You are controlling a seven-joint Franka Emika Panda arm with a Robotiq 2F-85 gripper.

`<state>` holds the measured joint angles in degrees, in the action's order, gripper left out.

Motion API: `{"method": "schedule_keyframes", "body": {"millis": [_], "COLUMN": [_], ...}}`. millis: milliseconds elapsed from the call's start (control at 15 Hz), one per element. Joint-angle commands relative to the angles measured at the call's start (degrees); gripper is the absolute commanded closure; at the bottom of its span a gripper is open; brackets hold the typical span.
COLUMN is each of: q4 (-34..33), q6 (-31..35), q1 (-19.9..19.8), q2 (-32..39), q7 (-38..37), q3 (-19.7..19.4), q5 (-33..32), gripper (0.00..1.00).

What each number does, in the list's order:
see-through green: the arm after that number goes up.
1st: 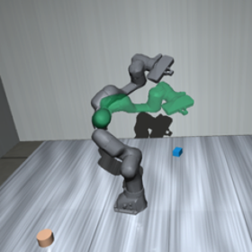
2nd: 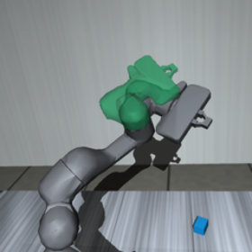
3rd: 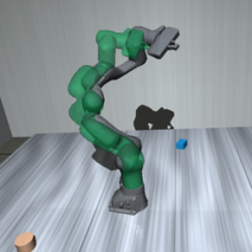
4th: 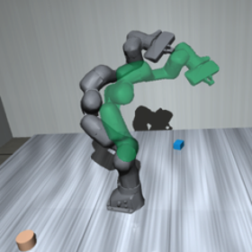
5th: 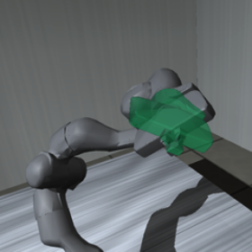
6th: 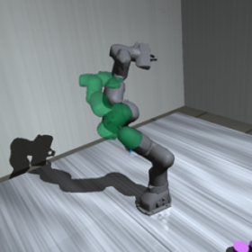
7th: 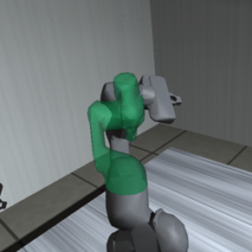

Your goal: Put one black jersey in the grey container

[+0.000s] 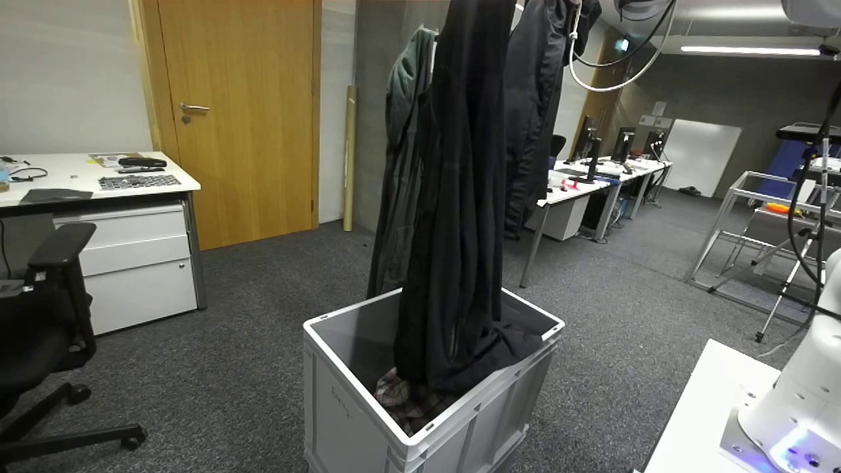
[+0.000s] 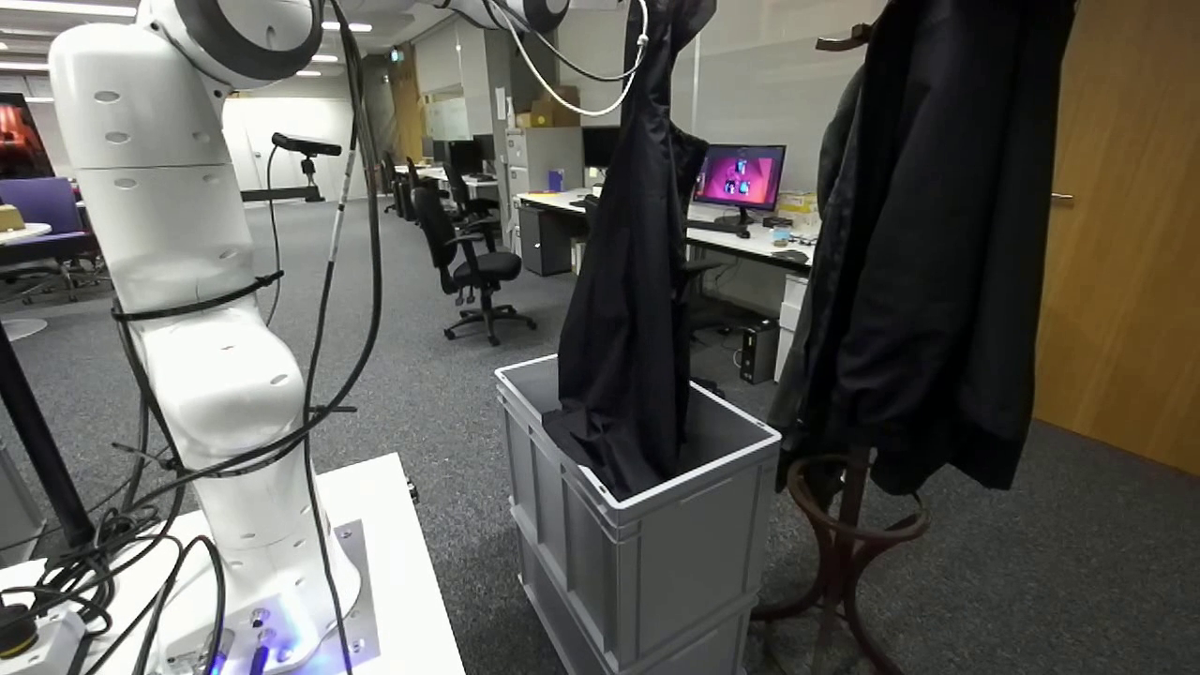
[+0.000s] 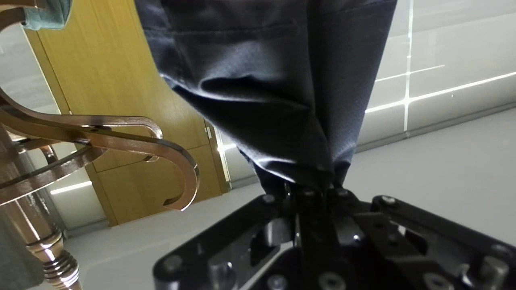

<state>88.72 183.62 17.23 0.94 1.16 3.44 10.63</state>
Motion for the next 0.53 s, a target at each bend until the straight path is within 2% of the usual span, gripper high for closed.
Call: {"method": "schedule_keyframes", "body": {"millis": [0, 67, 133, 467], "q4": [0.0, 0.7, 1.4, 2.1], "q6": [-2.5, -3.7, -4.6, -10.0], "q1": [-3.4, -3.8, -1.9, -2.0], "q2": [-1.3, -1.8, -2.2, -2.7], "q7": [-3.0, -3.3, -4.7, -11.1], "q3": [2.3, 2.4, 0.1, -0.7], "q5": [-2.2, -2.4, -3.4, -9.1], "gripper": [1.00, 1.00, 1.00, 1.00]}}
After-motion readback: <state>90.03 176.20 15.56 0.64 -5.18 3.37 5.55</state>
